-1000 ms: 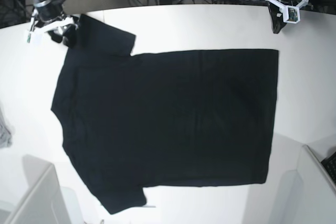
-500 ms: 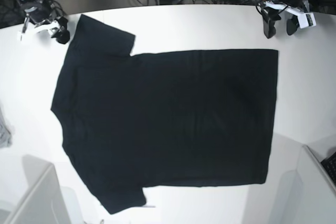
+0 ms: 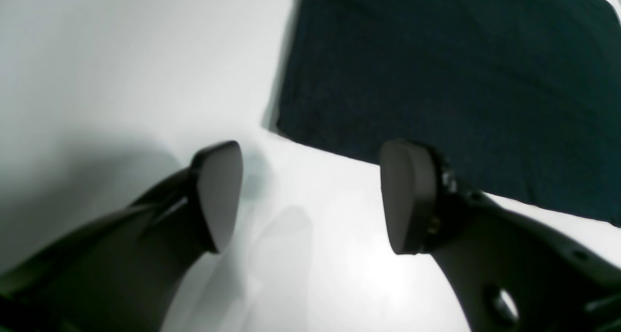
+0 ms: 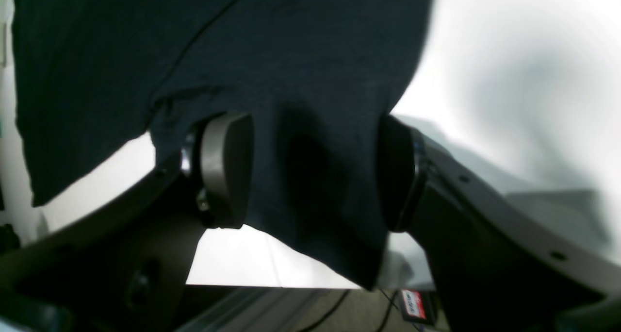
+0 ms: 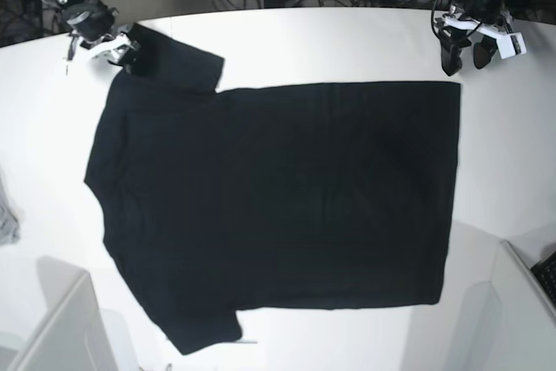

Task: Fold the T-shirt properly
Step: 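Move both grippers down to the shoulder corners of the black T-shirt, then grasp the shoulder corners with both grippers and pull them apart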

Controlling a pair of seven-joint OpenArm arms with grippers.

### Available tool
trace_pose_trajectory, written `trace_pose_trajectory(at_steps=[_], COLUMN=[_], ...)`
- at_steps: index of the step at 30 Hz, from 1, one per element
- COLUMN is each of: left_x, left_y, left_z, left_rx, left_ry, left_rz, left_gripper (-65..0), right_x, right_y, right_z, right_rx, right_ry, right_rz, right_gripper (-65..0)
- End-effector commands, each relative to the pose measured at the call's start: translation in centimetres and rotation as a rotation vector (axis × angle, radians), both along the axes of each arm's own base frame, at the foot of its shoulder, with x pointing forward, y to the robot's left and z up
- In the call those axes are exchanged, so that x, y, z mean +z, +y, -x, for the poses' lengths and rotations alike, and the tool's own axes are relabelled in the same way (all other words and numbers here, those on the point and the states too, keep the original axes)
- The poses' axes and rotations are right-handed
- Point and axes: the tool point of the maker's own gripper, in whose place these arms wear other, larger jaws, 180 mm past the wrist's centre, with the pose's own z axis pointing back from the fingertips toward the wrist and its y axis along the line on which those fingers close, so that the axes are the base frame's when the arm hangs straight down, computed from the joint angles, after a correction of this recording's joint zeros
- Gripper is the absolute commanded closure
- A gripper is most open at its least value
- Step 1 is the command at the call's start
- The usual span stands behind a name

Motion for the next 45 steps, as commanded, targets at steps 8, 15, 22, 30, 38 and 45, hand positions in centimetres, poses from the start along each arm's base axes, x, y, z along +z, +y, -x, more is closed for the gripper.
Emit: trace_pose_trajectory(at_steps=[8,15,22,30,38,45], left_x=[-1.0,-1.4,-2.7,-3.5,-4.8,-4.7], left_y=[1.6,1.2,2.3,-0.8,-0.4,-0.3], left_z=[-1.7,-2.4,-3.9,-6.7,-6.8,-6.6], left_rx=[0.094,0.103,0.145,0.077,0.119,0.114], left_ry=[0.063,0.058,0.051,0.11,0.158,0.159], left_rz=[0.177,0.195,0.208,0.307,0.361,0.352], left_gripper=[-42.0,-42.0,-42.0,-41.6,0.0,0.0], right_x=[-2.1,-3.3,-3.2,-3.1,-3.1,-3.0], right_y=[1.4,1.4,1.6,1.4,1.2,1.2], right_z=[2.4,2.6,2.4,1.9,1.9,2.2], right_rx=[0.051,0.038,0.044,0.039,0.036,0.034], right_ry=[0.108,0.137,0.134,0.126,0.125,0.127], right_rz=[-0.018,-0.04,-0.041,-0.04,-0.036,-0.033], right_gripper=[-20.4,0.0,0.0,0.0,0.0,0.0])
